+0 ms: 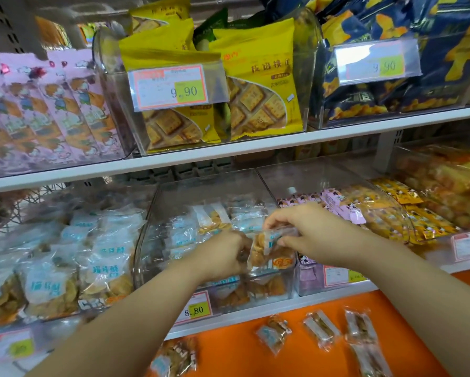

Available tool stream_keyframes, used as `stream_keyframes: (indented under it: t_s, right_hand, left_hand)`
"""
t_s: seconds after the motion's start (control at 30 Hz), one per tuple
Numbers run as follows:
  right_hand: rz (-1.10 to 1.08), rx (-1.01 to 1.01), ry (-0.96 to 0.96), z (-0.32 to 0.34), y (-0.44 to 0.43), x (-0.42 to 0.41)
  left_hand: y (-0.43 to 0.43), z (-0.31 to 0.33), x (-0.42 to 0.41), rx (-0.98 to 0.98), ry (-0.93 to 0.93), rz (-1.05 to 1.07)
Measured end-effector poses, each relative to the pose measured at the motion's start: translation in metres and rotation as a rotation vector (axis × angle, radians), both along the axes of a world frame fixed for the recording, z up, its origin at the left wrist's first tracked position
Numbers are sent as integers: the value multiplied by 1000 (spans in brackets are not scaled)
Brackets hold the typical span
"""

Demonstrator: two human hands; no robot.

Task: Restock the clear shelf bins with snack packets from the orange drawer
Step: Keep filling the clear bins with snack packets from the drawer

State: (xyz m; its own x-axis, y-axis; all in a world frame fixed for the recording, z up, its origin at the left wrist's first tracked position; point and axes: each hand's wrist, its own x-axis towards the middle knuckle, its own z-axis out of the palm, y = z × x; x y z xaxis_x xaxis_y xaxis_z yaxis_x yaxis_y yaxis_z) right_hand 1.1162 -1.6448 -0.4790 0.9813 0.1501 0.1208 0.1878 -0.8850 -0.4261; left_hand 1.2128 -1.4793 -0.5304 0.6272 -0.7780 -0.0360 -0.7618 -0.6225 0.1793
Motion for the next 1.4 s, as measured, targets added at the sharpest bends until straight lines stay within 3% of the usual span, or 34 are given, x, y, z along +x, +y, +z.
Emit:
stream_keyframes:
  t_s: [0.17,0.37,0.53,0.83,1.0,1.17,1.27,1.4]
  right_hand:
    - [0,-193,110,-15,14,9]
    - [27,-501,37,-20,27,19]
    - [61,-551,19,-20,34,17]
    - [93,-623,-42,-39,32,25]
    - [83,-662,1,-35,34,29]
    - [30,-632,21,-17,28,22]
    - [-9,-751,-36,-12,19,10]
    - [7,-774,28,-26,17,-3]
  left_hand:
    - [6,-13,9,-180,116,-7]
    - [8,-14,12,-269,246,57]
    - [12,-14,11,-376,370,101]
    - [20,-3,1,-280,270,57]
    - [31,1,-17,-368,177,62]
    - [25,-1,-26,-119,3,121]
    - [23,-1,-27,-84,-36,133]
    - [18,0,-26,-53,-37,125]
